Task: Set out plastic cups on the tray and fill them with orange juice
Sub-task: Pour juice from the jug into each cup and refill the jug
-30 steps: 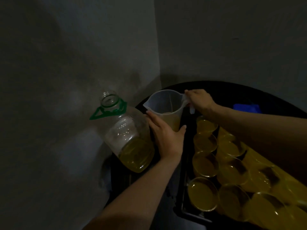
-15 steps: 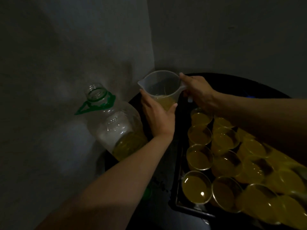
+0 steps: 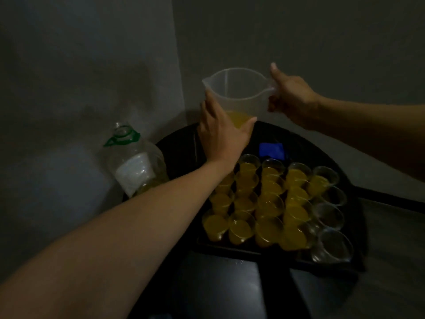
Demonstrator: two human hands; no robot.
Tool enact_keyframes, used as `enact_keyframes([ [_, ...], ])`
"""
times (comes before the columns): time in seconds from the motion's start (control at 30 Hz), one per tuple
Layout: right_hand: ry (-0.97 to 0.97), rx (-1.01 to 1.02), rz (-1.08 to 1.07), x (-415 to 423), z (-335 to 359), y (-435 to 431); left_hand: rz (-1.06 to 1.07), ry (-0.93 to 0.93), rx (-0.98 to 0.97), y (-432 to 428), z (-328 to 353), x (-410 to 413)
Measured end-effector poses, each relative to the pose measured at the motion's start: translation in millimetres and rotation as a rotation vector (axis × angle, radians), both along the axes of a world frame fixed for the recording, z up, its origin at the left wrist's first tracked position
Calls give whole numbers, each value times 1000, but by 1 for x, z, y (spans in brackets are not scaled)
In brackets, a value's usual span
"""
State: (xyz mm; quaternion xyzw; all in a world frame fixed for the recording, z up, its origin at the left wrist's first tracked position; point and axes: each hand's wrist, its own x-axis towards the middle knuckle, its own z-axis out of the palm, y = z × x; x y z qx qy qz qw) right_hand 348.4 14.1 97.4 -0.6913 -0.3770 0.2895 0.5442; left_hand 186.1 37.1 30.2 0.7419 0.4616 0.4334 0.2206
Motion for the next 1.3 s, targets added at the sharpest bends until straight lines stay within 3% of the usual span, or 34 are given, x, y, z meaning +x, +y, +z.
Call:
enact_keyframes([
  [0.3, -115, -96, -81, 39, 30, -157, -226, -143, -108, -135, 4, 50],
  [0.57, -174, -242, -224, 63, 17, -262, -388, -138, -254, -225, -19, 88],
  [0.83, -255, -296, -328, 84, 2, -307, -490, -247, -418, -279, -38, 116],
  [1.3, -418, -463, -402, 105, -36, -332, -533, -267, -566, -312, -79, 139],
])
